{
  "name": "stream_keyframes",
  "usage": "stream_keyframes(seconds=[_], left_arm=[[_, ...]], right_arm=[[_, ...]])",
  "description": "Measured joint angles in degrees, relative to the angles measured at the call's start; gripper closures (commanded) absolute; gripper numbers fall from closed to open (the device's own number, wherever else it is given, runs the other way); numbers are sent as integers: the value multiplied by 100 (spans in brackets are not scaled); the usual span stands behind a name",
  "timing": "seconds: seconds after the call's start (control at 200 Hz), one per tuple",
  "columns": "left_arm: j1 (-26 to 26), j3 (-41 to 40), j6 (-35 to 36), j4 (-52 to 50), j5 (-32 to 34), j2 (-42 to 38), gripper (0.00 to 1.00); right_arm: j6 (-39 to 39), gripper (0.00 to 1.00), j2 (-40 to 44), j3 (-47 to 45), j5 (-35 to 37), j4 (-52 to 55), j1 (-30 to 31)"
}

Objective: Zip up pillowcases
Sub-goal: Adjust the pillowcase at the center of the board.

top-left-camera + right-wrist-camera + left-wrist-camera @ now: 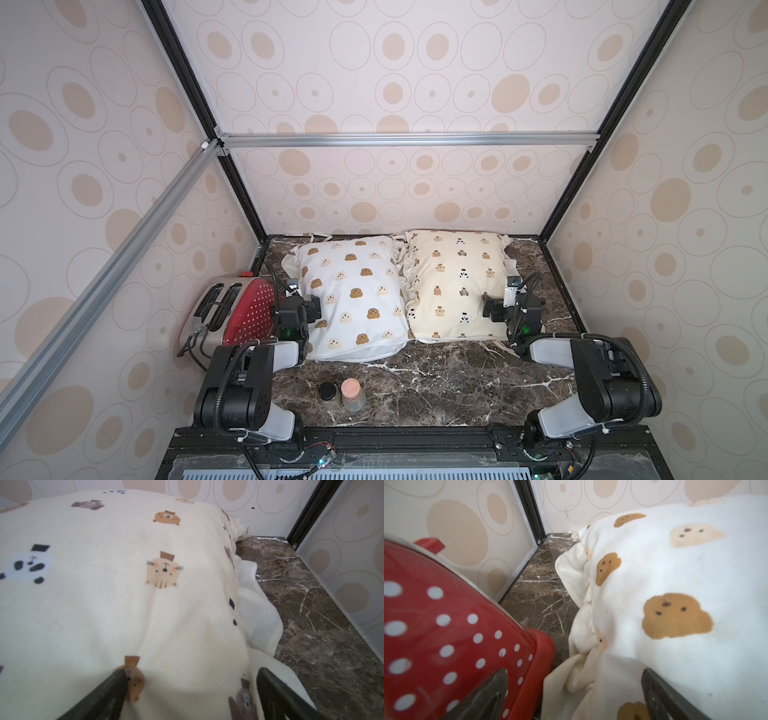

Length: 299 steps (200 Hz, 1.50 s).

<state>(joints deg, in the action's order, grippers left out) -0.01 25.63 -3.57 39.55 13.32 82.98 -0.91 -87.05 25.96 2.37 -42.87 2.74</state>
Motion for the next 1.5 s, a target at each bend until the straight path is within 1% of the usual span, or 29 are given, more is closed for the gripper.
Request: stream_keyframes(seconds=[0.095,0.215,0.31,0.411,0.471,0.571,0.681,0.821,0.921,1.037,1.112,1.202,1.292,1.497], left_arm=[[0,61,-4,-179,26,-459,1],[2,79,-90,-608,13,-970,1],[2,205,-299,-1143,-214,-1239,1],[2,461,-577,-1755,-564,-1456,1],[2,632,-728,-2081,-796,-1598,1],[0,979,-1082,-2677,-1091,-1864,1],[2,1292,-1655,-3198,-1088,-2208,1],[4,1296,-2455,-3571,-997,-2717,1],[17,1300,-2828,-3893,-1117,-2846,1],[22,1300,-3206,-4264,-1438,-2841,1],[0,1283,-3491,-4358,-1624,-2859,1],[-144,1222,-3744,-4389,-1762,-2911,1],[-483,1217,-3877,-4454,-1781,-2918,1],[-1412,1217,-4072,-4487,-1882,-2835,1]], right_arm=[[-31,0,140,-39,17,52,33],[-26,0,684,-92,20,474,52],[57,0,1272,-76,-15,990,55],[210,0,1908,116,-94,1779,57],[431,0,2256,328,-118,2291,57],[1075,0,2761,697,-24,3117,57],[1460,0,3128,953,-111,3915,52],[2004,0,3552,911,-221,4719,46],[2317,0,3847,833,-444,5073,44],[2597,0,3847,782,-859,5274,42],[2763,0,3609,802,-1086,5510,48],[2918,0,3246,861,-1217,5836,151],[3047,0,3062,876,-1268,6061,415],[3445,0,3108,872,-1270,6234,1062]])
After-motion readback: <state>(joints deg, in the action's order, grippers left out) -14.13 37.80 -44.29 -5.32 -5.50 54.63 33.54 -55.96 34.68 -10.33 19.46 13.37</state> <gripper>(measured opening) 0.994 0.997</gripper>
